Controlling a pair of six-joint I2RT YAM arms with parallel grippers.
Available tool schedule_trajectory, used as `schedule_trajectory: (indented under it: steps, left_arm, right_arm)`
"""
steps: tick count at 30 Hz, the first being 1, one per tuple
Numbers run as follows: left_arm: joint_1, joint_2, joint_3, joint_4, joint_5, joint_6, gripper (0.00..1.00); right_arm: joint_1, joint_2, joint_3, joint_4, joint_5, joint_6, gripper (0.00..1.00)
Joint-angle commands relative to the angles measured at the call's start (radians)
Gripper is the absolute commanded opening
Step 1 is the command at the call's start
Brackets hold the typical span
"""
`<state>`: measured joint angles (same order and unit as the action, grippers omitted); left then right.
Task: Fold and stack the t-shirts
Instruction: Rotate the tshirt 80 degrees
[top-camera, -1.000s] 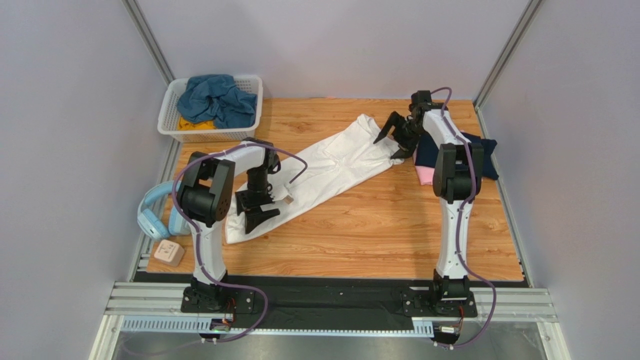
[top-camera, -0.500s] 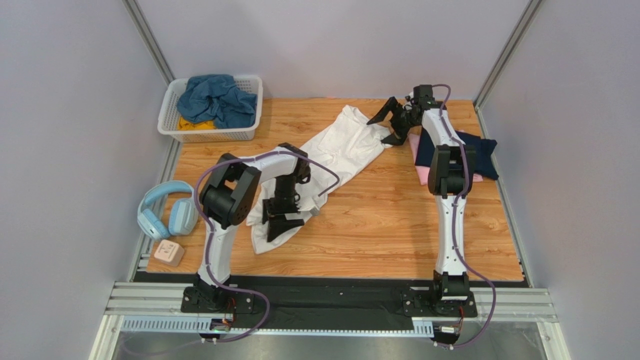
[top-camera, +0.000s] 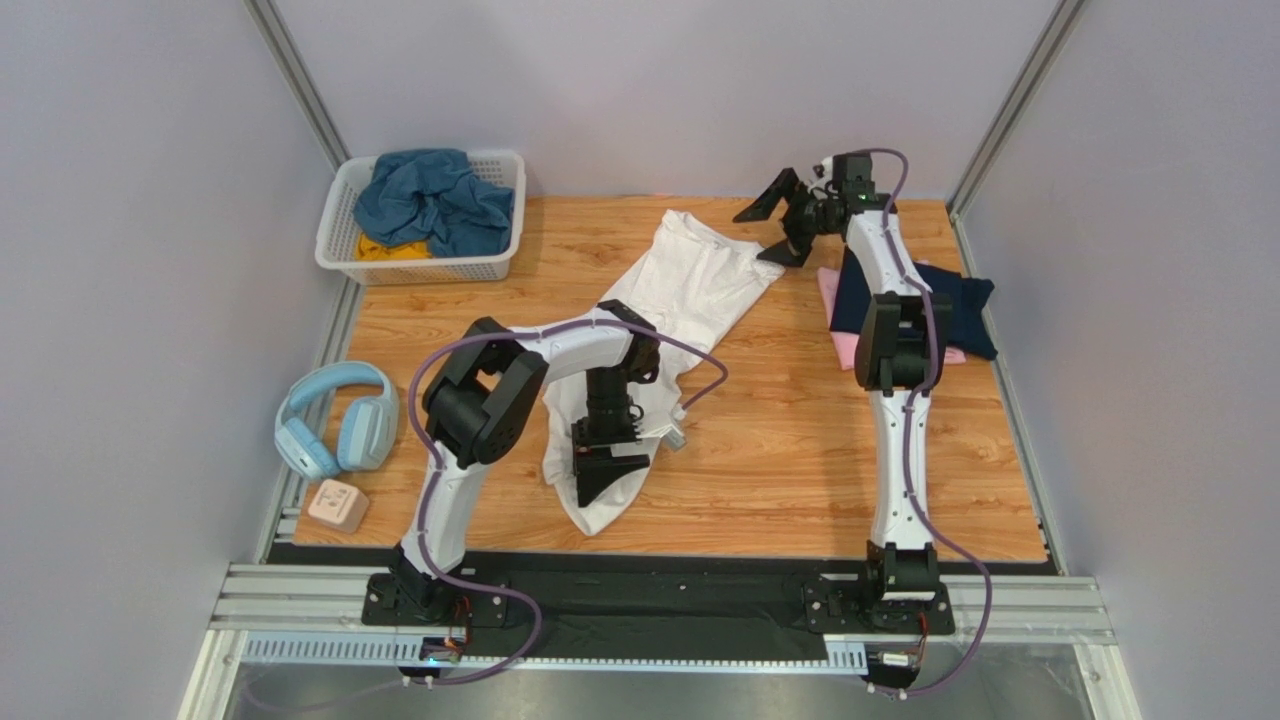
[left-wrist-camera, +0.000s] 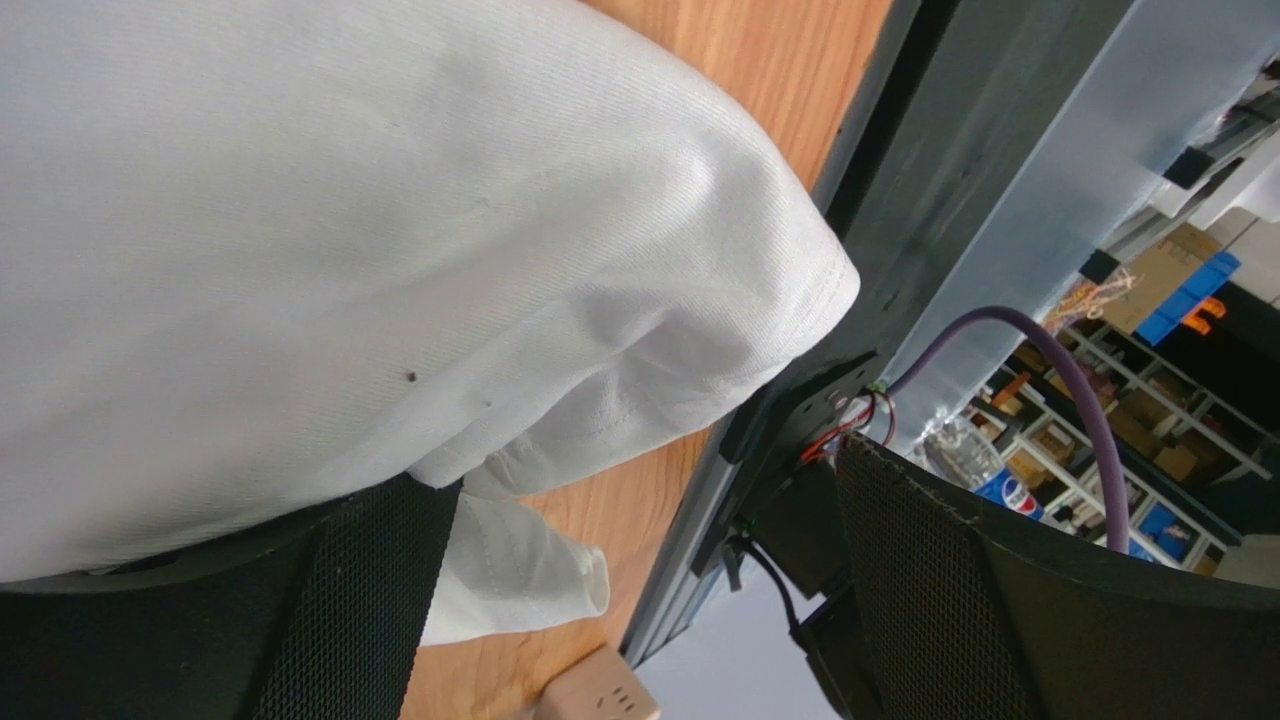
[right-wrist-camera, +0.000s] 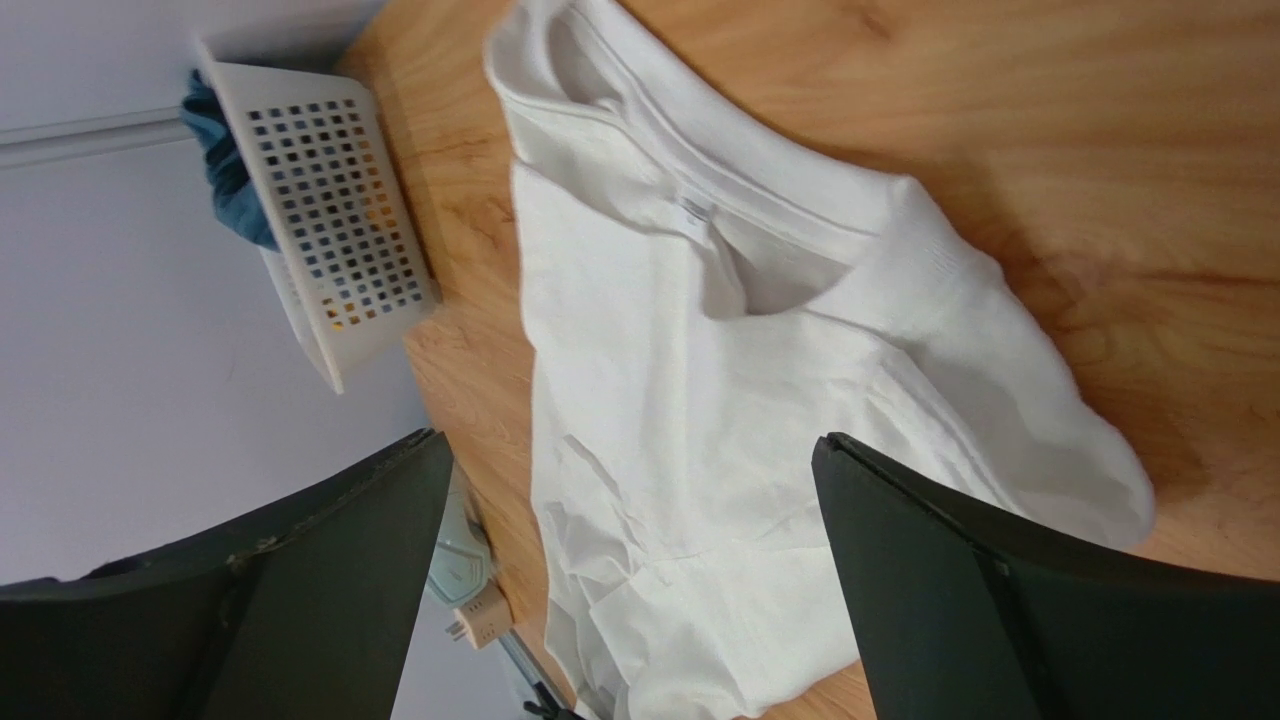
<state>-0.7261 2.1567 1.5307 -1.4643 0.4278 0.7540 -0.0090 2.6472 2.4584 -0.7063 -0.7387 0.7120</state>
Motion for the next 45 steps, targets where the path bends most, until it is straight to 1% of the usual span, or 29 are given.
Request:
schedule_trajectory:
  steps: [1, 3, 4, 5, 6, 7, 8, 10, 11, 12, 13, 14, 15, 16, 17, 18, 19, 20, 21, 23, 24, 29, 34, 39, 45]
  left_arm:
    - [-0.006, -0.083, -0.052, -0.217, 0.126, 0.064, 1.0]
    - [-0.007, -0.158, -0.049, -0.217, 0.131, 0.058, 1.0]
    - [-0.004, -0.188, -0.038, -0.217, 0.128, 0.048, 1.0]
    - [-0.006, -0.255, 0.003, -0.217, 0.112, 0.041, 1.0]
    - [-0.003, -0.286, 0.031, -0.217, 0.105, 0.033, 1.0]
    - [0.004, -0.314, 0.064, -0.217, 0.095, 0.019, 1.0]
    - [0.011, -0.36, 0.141, -0.217, 0.085, 0.01, 1.0]
    - [0.043, -0.391, 0.215, -0.215, 0.083, 0.004, 1.0]
    - [0.06, -0.406, 0.28, -0.211, 0.103, -0.014, 1.0]
    - [0.082, -0.416, 0.298, -0.147, 0.114, -0.043, 1.0]
    - [0.102, -0.431, 0.293, -0.089, 0.124, -0.086, 1.0]
    - [0.137, -0.467, 0.237, -0.023, 0.138, -0.146, 1.0]
    - [0.143, -0.486, 0.191, 0.124, 0.122, -0.183, 1.0]
    - [0.143, -0.501, 0.137, 0.2, 0.086, -0.208, 1.0]
    - [0.142, -0.509, 0.046, 0.26, 0.031, -0.223, 1.0]
    - [0.142, -0.496, 0.02, 0.327, 0.007, -0.228, 1.0]
    - [0.142, -0.474, 0.007, 0.341, -0.018, -0.229, 1.0]
    - [0.143, -0.409, 0.008, 0.341, -0.036, -0.228, 1.0]
    - [0.143, -0.375, 0.019, 0.314, -0.032, -0.219, 1.0]
    - [0.145, -0.278, 0.048, 0.294, 0.001, -0.217, 1.0]
    - [0.145, -0.252, 0.058, 0.276, 0.009, -0.213, 1.0]
    - [0.145, -0.147, 0.091, 0.294, -0.033, -0.203, 1.0]
    - [0.146, -0.094, 0.109, 0.306, -0.086, -0.179, 1.0]
    - [0.142, -0.064, 0.088, 0.302, -0.09, -0.165, 1.0]
    - [0.108, -0.057, 0.034, 0.306, -0.101, -0.143, 1.0]
  right_arm:
    - [-0.014, -0.099, 0.11, 0.039, -0.036, 0.001, 1.0]
    - [0.004, -0.179, 0.012, 0.047, -0.004, -0.067, 1.0]
    - [0.038, -0.263, -0.021, 0.053, 0.016, -0.084, 1.0]
    - [0.056, -0.295, -0.048, 0.045, 0.033, -0.098, 1.0]
    - [0.067, -0.325, -0.083, 0.019, 0.054, -0.12, 1.0]
    - [0.076, -0.345, -0.093, -0.042, 0.088, -0.134, 1.0]
    - [0.101, -0.378, -0.113, -0.064, 0.091, -0.144, 1.0]
    - [0.133, -0.407, -0.197, -0.102, 0.108, -0.177, 1.0]
    - [0.177, -0.433, -0.234, -0.126, 0.126, -0.193, 1.0]
    - [0.202, -0.441, -0.266, -0.133, 0.143, -0.21, 1.0]
    - [0.228, -0.447, -0.336, -0.139, 0.177, -0.233, 1.0]
    - [0.274, -0.446, -0.36, -0.14, 0.191, -0.239, 1.0]
    - [0.291, -0.429, -0.383, -0.14, 0.2, -0.24, 1.0]
    - [0.305, -0.418, -0.407, -0.14, 0.197, -0.229, 1.0]
    - [0.32, -0.408, -0.423, -0.14, 0.196, -0.221, 1.0]
    - [0.328, -0.391, -0.436, -0.142, 0.2, -0.217, 1.0]
    - [0.333, -0.388, -0.47, -0.136, 0.219, -0.214, 1.0]
    - [0.34, -0.386, -0.487, -0.125, 0.228, -0.212, 1.0]
    - [0.342, -0.385, -0.501, -0.119, 0.234, -0.212, 1.0]
    - [0.34, -0.38, -0.529, -0.116, 0.248, -0.217, 1.0]
    - [0.34, -0.379, -0.532, -0.116, 0.252, -0.22, 1.0]
    - [0.331, -0.377, -0.55, -0.116, 0.263, -0.226, 1.0]
    - [0.328, -0.369, -0.558, -0.114, 0.262, -0.226, 1.0]
    - [0.307, -0.323, -0.539, -0.111, 0.252, -0.217, 1.0]
    - [0.219, -0.25, -0.495, -0.117, 0.219, -0.194, 1.0]
